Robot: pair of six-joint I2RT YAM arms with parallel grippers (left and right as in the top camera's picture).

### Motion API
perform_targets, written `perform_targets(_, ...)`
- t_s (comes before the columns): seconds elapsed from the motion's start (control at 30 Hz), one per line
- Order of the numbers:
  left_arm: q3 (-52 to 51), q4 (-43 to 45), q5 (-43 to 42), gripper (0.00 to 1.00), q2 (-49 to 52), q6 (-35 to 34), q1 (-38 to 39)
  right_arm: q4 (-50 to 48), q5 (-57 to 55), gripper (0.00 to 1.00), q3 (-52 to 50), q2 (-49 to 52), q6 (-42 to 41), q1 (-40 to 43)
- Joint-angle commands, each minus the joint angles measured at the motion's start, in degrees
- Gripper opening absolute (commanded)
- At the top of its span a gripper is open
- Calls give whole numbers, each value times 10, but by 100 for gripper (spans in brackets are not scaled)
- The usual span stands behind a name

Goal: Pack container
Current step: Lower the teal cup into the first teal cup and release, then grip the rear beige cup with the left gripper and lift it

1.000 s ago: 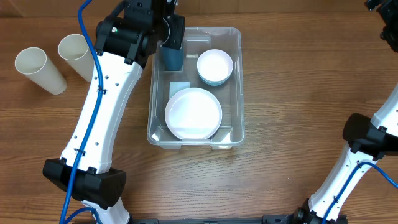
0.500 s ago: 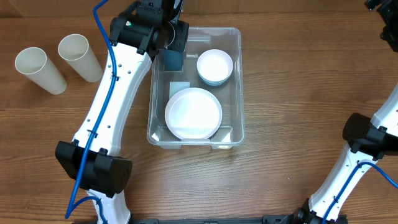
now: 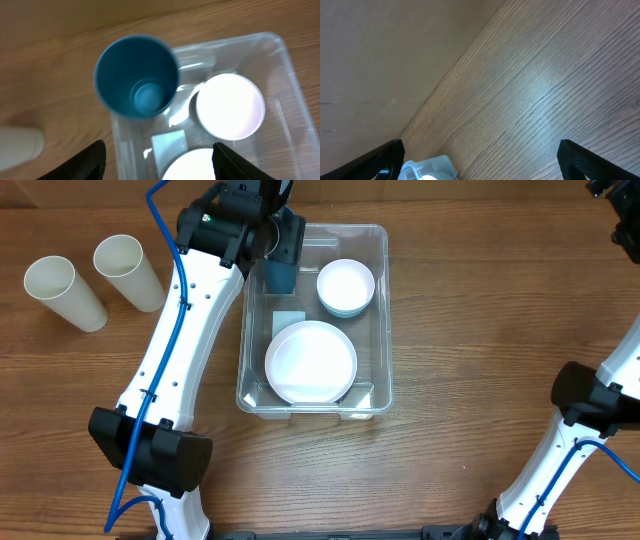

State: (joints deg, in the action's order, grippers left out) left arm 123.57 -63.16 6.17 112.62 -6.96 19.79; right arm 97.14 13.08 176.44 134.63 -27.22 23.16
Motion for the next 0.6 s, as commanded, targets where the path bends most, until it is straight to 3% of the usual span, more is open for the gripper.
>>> perform_targets(0.0,11,-40,82,71,-44,-66,-11,-1,-1,100,2,-9,-2,0)
perform_targets(0.2,11,-68,63,79,-43,-114,-130,-1,-1,100,2,-9,-2,0)
perform_targets(0.3,10,-50,39,81,-34,-78,-187,-1,-1,100,2,-9,-2,0)
perform_targets(0.37,10,-21,-20,84,-4,-17,-229,-1,-1,100,2,-9,-2,0)
perform_targets(0.57,10,-7,-2,84,65,-5,-262,-1,-1,100,2,-9,-2,0)
